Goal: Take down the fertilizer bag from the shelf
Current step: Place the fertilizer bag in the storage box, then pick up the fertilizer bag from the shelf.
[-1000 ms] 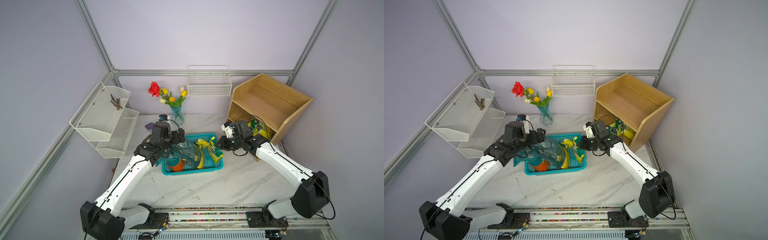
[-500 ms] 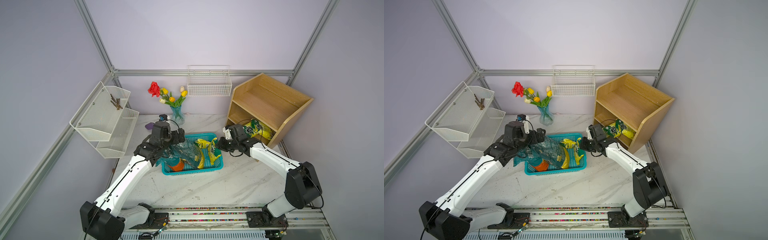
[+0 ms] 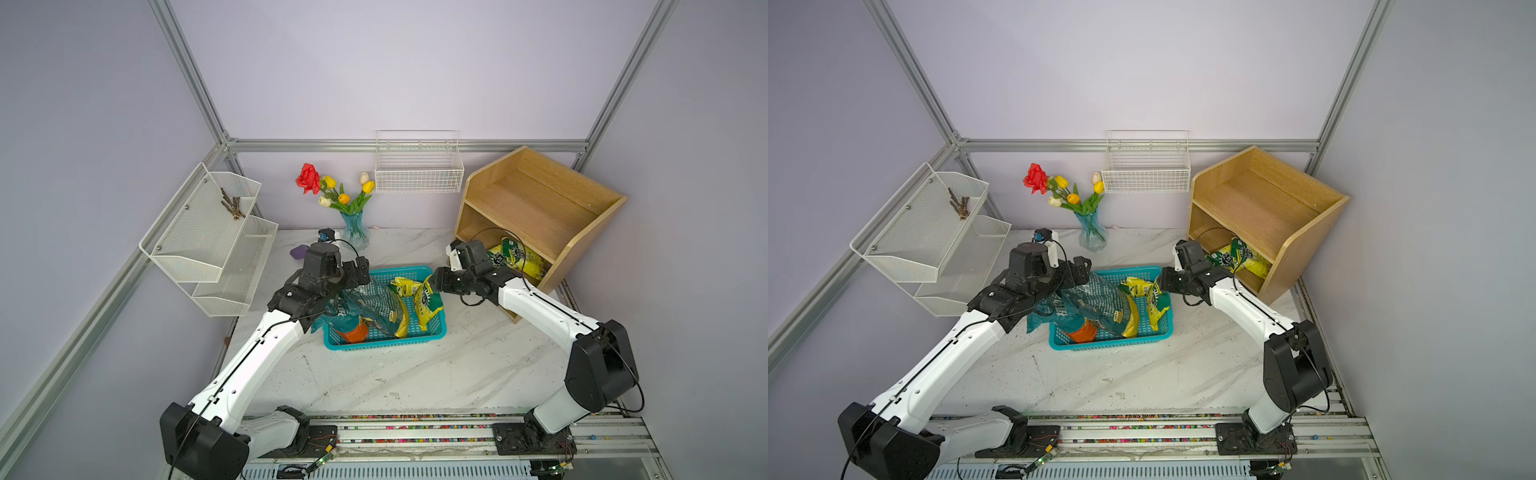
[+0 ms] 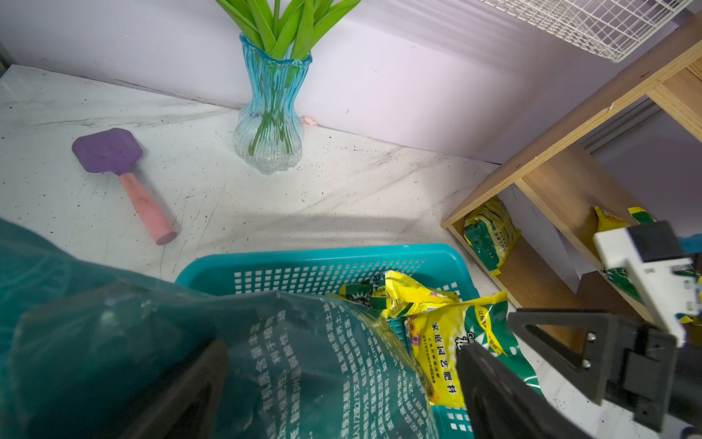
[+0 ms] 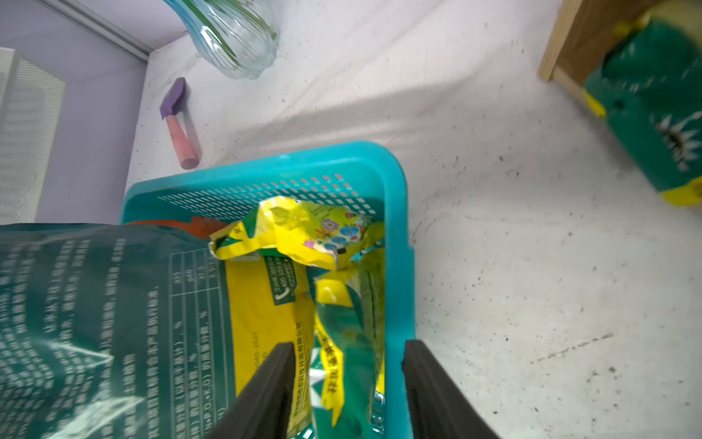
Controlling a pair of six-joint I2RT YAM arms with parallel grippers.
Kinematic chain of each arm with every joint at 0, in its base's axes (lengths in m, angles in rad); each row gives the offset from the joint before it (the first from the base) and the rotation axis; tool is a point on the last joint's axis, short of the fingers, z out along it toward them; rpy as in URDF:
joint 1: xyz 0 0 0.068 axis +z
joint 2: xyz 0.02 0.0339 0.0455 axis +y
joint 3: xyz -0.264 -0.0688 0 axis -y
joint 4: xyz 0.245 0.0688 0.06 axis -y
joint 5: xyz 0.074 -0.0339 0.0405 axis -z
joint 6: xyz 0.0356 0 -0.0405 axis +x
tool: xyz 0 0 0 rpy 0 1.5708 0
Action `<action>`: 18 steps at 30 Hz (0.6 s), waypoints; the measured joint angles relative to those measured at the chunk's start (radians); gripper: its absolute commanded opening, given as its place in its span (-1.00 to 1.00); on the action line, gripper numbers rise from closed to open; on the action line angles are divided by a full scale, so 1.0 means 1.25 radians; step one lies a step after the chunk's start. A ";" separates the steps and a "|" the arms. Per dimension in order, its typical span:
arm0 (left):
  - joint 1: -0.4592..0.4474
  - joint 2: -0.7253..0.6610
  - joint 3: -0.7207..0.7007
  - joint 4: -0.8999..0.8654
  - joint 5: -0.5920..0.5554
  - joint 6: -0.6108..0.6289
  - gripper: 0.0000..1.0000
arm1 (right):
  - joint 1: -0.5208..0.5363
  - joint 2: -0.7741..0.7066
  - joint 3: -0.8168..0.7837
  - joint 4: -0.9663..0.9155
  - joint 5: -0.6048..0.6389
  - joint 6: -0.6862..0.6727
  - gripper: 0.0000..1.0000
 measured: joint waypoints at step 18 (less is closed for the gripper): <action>0.000 0.000 0.000 0.000 0.001 0.000 0.99 | 0.000 0.006 0.184 -0.253 0.445 -0.345 0.17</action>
